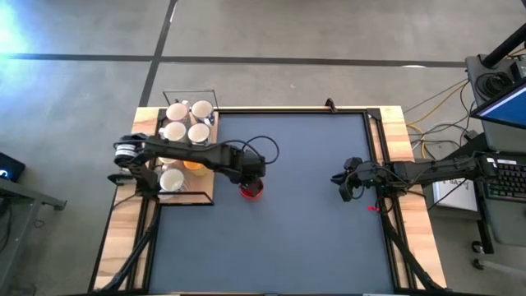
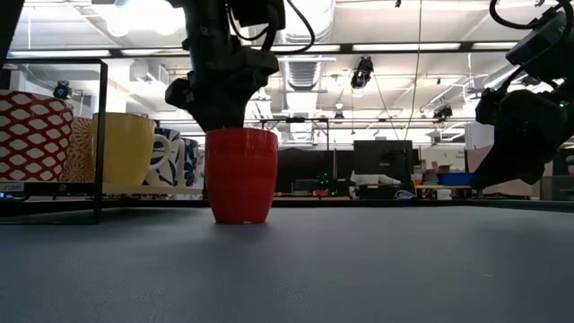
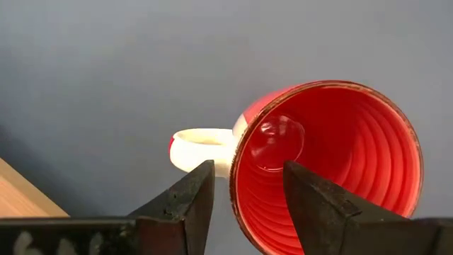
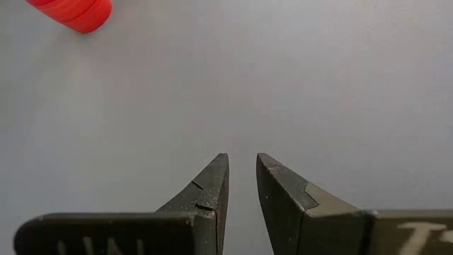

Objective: Place coffee mugs
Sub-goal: Put the orange mug on the shelf

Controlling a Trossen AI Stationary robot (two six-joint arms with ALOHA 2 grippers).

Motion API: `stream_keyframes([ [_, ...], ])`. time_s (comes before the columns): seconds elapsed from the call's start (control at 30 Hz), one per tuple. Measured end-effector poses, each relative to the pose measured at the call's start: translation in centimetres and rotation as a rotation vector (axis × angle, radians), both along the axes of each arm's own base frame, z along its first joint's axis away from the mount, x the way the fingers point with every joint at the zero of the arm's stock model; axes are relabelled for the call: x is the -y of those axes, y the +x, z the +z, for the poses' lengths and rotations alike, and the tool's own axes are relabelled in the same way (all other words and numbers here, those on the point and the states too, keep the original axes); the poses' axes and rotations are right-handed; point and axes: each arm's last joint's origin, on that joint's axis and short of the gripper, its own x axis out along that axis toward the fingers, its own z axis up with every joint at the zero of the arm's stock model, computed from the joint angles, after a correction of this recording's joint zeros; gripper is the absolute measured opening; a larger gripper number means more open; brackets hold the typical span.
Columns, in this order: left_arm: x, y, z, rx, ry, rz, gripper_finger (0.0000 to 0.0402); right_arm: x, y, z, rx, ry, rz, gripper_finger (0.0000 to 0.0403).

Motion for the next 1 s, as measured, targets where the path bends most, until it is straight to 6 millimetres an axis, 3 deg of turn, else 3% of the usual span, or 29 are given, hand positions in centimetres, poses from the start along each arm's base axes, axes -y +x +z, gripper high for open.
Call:
stream_keyframes([
  [0.4, -0.2, -0.2, -0.4, -0.018, 0.035, -0.017, 0.0066, 0.0, 0.0, 0.0, 0.000, 0.000, 0.000, 0.0063],
  [0.57, -0.2, -0.1, -0.4, -0.010, 0.034, -0.018, 0.0012, 0.0, 0.0, 0.0, 0.000, 0.000, 0.000, 0.0063],
  [0.83, -0.2, -0.2, -0.1, 0.001, 0.028, -0.011, 0.0004, 0.0, 0.0, 0.0, 0.000, 0.000, 0.000, 0.0063],
  [1.0, -0.2, -0.9, 1.2, 0.028, 0.026, -0.008, 0.0002, 0.0, 0.0, 0.0, 0.000, 0.000, 0.000, 0.0063],
])
